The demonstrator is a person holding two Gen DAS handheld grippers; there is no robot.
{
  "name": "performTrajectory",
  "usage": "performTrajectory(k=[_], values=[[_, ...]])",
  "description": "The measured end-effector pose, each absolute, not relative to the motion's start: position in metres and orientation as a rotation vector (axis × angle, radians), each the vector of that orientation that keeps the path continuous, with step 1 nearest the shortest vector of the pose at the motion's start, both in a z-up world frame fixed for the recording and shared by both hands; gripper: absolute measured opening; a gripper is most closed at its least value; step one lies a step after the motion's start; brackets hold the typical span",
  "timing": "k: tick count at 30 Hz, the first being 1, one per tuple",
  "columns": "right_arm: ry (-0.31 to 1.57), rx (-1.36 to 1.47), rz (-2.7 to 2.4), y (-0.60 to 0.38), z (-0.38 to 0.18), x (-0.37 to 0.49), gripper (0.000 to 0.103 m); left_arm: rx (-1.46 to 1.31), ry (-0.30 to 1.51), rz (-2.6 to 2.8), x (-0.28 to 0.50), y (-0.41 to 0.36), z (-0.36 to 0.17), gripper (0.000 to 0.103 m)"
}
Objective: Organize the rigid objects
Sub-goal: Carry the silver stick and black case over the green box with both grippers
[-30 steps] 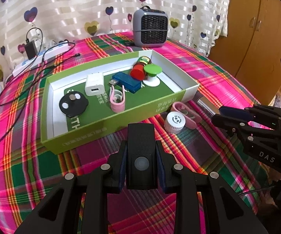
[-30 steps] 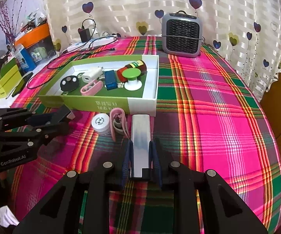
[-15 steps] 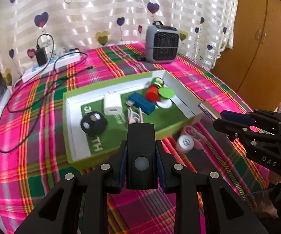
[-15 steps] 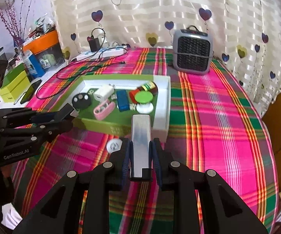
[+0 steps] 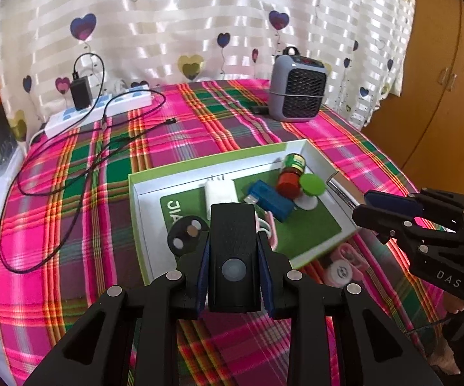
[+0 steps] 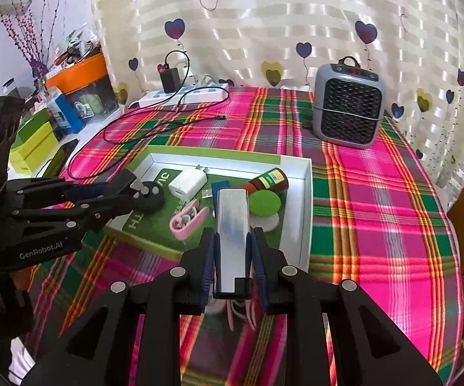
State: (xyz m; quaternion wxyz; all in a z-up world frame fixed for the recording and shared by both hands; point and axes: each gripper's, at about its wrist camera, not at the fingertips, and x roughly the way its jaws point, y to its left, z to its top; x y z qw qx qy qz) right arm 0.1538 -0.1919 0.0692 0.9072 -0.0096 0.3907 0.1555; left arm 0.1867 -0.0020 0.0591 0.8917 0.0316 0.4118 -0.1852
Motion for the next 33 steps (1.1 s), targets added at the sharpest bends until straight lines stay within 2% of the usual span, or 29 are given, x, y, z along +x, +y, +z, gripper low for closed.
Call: performTrajectory(k=[33], values=[[0.936,-0.194,0.499,-0.177,0.039,0.199,0.024,0.015,0.924,-0.346,0.259,0.001,0.029,0.026]])
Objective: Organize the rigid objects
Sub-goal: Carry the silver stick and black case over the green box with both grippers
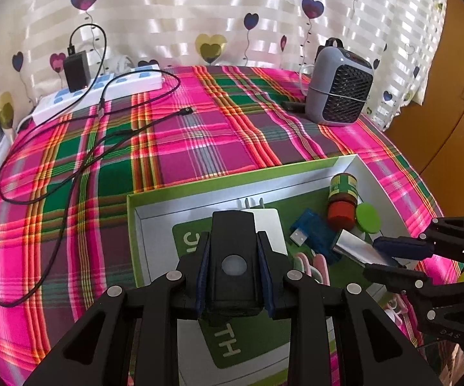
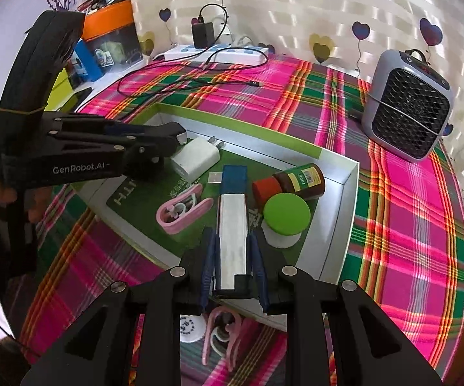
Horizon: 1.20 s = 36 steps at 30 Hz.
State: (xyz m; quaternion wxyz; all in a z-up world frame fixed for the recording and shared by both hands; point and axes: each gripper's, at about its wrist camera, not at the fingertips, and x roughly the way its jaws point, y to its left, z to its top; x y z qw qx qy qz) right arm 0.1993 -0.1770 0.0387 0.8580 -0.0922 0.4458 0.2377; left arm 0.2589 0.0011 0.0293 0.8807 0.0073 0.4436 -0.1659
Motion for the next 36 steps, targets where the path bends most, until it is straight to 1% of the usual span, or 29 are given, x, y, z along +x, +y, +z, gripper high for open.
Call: performTrajectory(k=[26,36], values=[[0.966,-0.197,0.513,-0.176,0.03,0.204,0.024,-0.001,0.937,-0.327,0.272,0.003,0.025,0.026],[0.974,-0.16,0.512,-0.178,0.03,0.205,0.024,0.007,0.939,-0.319,0.272,0.002,0.025,0.028]])
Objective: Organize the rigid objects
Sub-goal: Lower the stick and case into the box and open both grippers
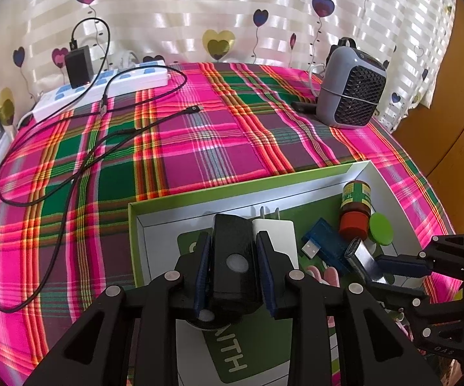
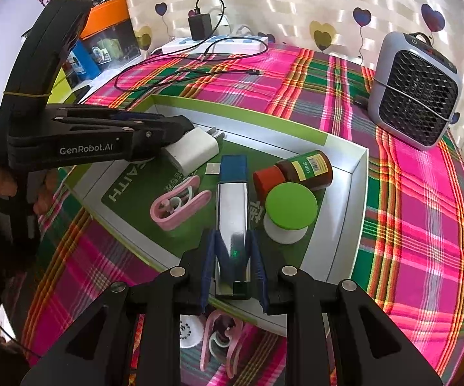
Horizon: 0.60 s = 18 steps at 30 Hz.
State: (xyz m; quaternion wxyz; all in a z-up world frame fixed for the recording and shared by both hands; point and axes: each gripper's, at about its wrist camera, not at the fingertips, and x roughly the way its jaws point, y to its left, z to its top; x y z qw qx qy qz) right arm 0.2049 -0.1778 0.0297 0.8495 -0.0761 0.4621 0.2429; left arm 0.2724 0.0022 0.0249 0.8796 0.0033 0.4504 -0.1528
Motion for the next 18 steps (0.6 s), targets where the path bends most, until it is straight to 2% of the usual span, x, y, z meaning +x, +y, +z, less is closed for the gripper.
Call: performTrajectory(k=[13,18], values=[[0.961,-0.121,0.508,-0.1805,0.0317,0.2043,0.024,0.018,0.944,-0.306,0.2724,0.0023,0.0241,0.03],[0.957,-0.105,0.5,-0.1817,0.032,0.2031,0.024,0.02,0.943,-0.298,0.272,0.003,0.0248,0.034]])
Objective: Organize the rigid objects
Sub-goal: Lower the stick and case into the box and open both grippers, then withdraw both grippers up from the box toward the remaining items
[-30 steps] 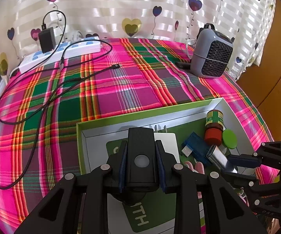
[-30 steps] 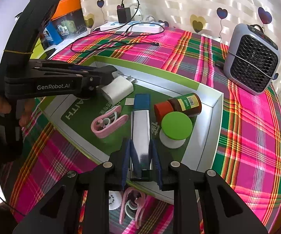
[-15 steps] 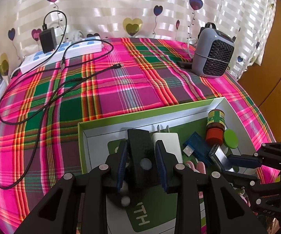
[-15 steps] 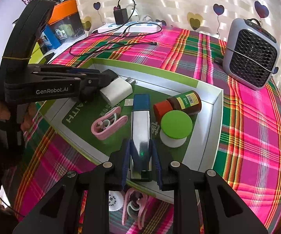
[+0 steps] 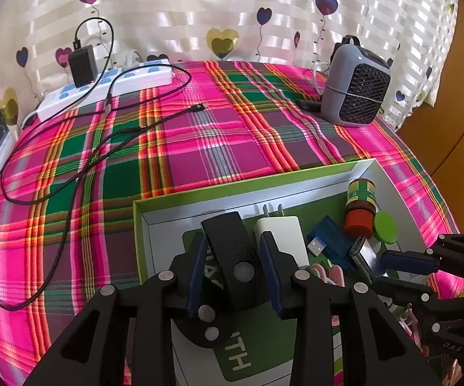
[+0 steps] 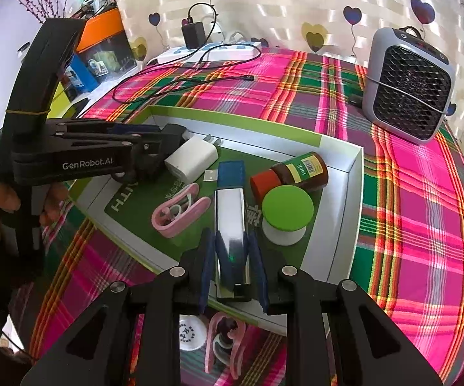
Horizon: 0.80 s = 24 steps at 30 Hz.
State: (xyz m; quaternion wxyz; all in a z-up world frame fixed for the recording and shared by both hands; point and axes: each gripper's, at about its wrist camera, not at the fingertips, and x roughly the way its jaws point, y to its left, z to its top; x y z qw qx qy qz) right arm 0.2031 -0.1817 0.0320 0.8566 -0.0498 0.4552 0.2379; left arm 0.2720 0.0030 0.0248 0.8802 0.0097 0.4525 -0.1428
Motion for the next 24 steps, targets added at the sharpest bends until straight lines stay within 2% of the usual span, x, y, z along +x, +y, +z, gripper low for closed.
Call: performTrajectory(k=[3,6,8,24], values=[[0.953,-0.095,0.499,-0.182,0.032,0.202,0.025,0.019,0.94,-0.3,0.27,0.003,0.026,0.034],[0.947,-0.089,0.501,-0.183,0.033,0.202,0.037,0.017,0.935,-0.303,0.268,0.002,0.028,0.034],[0.94,-0.085,0.499,-0.183,0.034,0.2,0.041,0.014,0.932,-0.302,0.267,0.002,0.029,0.034],[0.891,-0.048,0.479,-0.19,0.051,0.177,0.042,0.026,0.874,-0.313,0.229,-0.003,0.052,0.035]])
